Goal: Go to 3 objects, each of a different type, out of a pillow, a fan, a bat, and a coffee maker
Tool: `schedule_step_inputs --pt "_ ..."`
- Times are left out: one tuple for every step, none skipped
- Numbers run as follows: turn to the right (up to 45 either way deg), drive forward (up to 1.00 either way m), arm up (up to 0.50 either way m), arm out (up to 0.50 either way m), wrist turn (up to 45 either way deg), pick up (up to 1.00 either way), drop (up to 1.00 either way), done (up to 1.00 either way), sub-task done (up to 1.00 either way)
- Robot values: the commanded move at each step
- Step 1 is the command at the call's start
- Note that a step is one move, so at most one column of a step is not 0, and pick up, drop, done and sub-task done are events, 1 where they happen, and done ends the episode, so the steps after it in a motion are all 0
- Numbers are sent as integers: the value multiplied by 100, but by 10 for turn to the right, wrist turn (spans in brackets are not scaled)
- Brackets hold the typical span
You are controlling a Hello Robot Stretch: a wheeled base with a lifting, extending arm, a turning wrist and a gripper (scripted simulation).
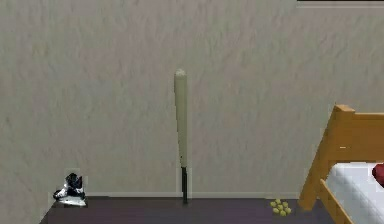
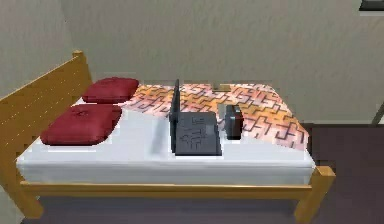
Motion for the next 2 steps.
schedule_step_inputs --pt "420 0 0 0 0 0 0 0 0" --pt "0 50 0 0 0 0 0 0 0"
